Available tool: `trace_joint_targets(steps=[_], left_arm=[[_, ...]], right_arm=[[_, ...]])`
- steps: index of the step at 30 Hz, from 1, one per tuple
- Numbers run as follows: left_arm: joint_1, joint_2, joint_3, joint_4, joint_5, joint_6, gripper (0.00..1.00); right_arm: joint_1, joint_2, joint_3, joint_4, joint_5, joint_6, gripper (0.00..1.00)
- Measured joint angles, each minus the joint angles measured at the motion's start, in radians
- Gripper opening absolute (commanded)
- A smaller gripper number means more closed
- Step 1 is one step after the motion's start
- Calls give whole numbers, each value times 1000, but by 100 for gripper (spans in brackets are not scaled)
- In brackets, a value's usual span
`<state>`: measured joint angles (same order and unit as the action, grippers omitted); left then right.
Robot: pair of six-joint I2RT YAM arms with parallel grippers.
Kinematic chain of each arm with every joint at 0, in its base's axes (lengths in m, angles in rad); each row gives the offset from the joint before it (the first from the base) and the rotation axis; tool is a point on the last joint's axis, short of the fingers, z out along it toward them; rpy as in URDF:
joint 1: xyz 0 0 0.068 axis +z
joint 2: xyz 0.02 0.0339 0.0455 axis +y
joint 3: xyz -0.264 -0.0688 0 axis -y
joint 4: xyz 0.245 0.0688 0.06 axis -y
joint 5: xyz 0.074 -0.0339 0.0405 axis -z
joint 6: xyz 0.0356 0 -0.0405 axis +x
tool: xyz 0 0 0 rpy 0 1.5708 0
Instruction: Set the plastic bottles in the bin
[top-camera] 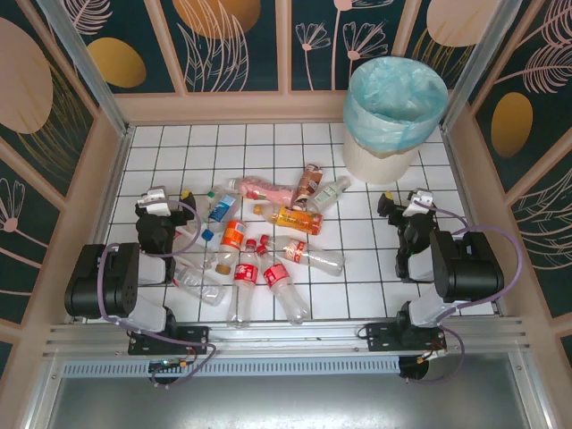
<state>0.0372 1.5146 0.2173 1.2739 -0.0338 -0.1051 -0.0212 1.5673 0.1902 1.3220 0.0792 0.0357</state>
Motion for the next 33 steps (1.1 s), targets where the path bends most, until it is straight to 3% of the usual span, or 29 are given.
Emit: trace_joint_targets(steps=[26,33], left_arm=[[0,0,0,0,0,0,99],[0,-45,8,-72,-1,0,95]], right_arm=[[0,0,0,0,0,0,99],[4,-75,-5,-50,27,4,91]])
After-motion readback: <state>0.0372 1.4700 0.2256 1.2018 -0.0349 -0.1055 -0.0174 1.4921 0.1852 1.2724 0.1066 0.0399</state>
